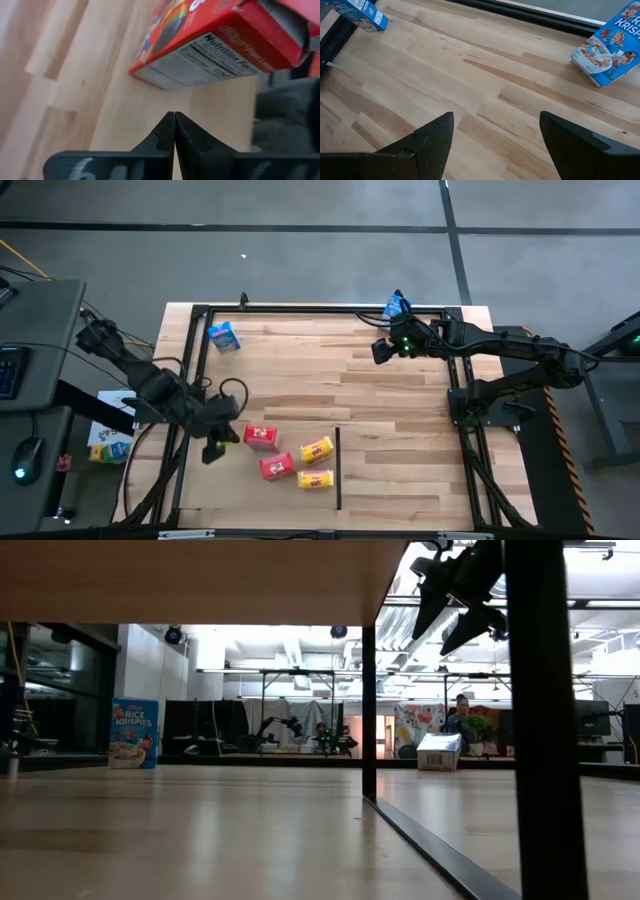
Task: Stack cereal on shelf
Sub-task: Put the red cereal box on the shelf aligned with the red cereal box
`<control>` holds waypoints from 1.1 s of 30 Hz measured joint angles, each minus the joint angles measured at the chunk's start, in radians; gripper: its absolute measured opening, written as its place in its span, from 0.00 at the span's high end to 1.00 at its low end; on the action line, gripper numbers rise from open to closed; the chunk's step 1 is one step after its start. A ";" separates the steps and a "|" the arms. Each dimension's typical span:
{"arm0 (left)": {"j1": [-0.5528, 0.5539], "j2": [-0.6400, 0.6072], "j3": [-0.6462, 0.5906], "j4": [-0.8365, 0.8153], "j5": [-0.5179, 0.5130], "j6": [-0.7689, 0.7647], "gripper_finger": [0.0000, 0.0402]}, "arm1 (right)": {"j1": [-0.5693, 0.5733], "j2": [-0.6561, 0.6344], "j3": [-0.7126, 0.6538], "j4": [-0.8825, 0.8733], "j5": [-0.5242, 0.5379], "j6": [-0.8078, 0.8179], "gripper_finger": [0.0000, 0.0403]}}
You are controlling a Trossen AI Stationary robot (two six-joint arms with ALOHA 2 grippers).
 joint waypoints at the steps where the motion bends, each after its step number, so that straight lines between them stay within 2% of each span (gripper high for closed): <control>1: -0.009 0.013 0.000 0.003 -0.033 0.005 1.00 | 0.000 0.000 0.000 0.000 0.006 0.000 0.29; 4: -0.014 0.049 0.000 0.000 -0.132 0.025 1.00 | 0.000 0.000 0.000 0.000 0.013 0.000 0.29; 7: -0.013 0.075 0.000 0.002 -0.173 0.051 1.00 | 0.000 0.000 0.000 0.000 0.013 0.000 0.29; 14: -0.014 0.110 0.000 0.080 -0.145 0.077 1.00 | 0.000 0.000 0.000 0.000 0.013 -0.011 0.29; 24: -0.013 0.153 0.000 0.169 -0.171 0.097 1.00 | 0.000 0.000 0.000 0.000 0.013 -0.011 0.29; 29: -0.013 0.149 0.002 0.143 -0.139 0.106 1.00 | 0.000 0.000 0.000 0.000 0.013 -0.018 0.29; 33: 0.001 0.081 0.043 0.010 -0.160 0.127 1.00 | 0.000 0.000 0.000 0.000 0.012 -0.019 0.29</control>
